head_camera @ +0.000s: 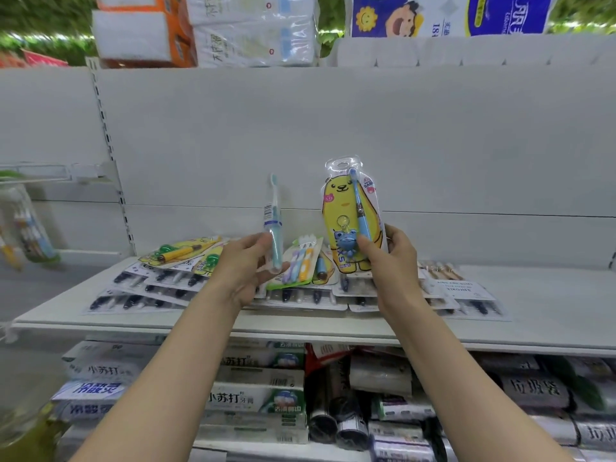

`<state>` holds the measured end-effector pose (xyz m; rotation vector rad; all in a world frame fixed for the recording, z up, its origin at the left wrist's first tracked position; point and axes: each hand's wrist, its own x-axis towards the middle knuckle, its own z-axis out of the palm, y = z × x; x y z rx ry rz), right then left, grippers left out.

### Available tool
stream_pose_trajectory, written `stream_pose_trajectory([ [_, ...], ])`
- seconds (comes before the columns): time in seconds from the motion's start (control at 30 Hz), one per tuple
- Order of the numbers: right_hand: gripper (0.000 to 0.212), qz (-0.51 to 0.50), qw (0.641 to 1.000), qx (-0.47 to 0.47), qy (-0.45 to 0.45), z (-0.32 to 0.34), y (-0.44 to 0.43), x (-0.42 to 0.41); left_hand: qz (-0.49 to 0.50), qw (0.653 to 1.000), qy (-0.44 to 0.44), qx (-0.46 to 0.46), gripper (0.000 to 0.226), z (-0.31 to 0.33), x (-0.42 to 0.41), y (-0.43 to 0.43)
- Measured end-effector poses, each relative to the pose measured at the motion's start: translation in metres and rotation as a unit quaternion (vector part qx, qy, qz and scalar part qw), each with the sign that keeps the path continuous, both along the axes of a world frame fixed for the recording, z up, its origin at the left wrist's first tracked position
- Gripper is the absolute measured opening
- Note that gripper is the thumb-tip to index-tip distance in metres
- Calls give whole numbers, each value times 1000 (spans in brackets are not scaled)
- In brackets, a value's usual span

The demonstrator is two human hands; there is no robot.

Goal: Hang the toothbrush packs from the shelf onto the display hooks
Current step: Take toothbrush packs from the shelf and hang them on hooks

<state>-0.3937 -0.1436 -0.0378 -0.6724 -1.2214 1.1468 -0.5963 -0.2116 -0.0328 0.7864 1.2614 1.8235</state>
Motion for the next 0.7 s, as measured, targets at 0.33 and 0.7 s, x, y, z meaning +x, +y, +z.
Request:
stream_pose_trajectory([
  [0.33,36,71,997,-3,41,-8,-29,-15,-12,996,-69,56,30,-21,-1,-55],
  [0.7,34,114,993,30,24,-4,-126,-117,68,996,-7,50,46,-26,-92,-166],
])
